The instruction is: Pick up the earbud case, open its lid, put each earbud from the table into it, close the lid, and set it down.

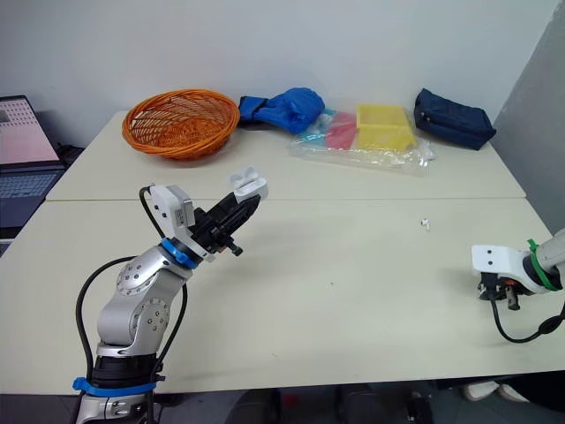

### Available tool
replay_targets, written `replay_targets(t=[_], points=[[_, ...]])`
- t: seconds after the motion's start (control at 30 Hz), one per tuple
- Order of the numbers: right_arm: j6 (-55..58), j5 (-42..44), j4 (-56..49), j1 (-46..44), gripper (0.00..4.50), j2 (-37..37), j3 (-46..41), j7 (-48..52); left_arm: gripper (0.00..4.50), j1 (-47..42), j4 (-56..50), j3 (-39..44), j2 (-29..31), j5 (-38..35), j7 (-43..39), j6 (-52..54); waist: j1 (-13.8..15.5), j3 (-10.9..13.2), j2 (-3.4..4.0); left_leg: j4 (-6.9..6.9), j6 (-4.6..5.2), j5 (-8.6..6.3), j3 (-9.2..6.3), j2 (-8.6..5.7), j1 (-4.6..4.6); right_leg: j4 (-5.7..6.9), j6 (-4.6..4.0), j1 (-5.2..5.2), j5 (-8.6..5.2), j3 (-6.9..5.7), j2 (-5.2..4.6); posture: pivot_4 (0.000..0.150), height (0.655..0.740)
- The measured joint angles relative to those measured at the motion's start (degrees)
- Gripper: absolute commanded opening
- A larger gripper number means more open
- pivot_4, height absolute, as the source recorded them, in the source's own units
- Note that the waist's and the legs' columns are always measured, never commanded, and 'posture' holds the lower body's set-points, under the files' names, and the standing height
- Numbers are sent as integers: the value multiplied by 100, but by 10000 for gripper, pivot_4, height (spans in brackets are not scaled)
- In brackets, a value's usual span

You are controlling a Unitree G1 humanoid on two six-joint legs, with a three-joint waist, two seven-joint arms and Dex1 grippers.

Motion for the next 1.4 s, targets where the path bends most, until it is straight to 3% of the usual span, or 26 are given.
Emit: replay_targets(t=[0.2, 0.63, 1.17, 1.3, 1.4], points=[[80, 18, -11, 136, 28458, 38, -156, -16, 7426, -66, 0, 2, 2, -52, 51, 39, 6, 0, 0, 0, 0, 0, 0, -2, -1, -1, 1, 1, 0, 0, 0, 1500, 7400], [176, 68, -222, 558, 28458, -184, -334, 158, 7426, -47, -1, -2, -1, -63, 47, 41, 13, -1, 0, 4, 0, 0, -1, -2, 2, 1, 2, 4, 2, 0, -1, 1500, 7400], [1426, 68, 24, 203, 28458, 125, -334, -77, 7426, 11, -1, 5, 11, -73, -16, 41, 2, -1, -1, 6, 0, 0, 9, -2, 63, -4, 4, 61, 9, 8, -1, 1500, 7400], [1390, 72, 21, 228, 20241, 132, -334, -136, 7426, 23, -2, 4, 31, -73, -25, 44, 2, -1, -1, 6, -1, 0, 12, -2, 80, -4, 0, 77, 7, 10, -1, 1500, 7400], [1364, 78, 4, 251, 9643, 132, -342, -139, 7426, 23, -2, 4, 54, -73, -30, 44, 1, -1, -2, 8, -1, 0, 14, -2, 81, -4, 0, 79, 7, 13, -2, 1500, 7400]])
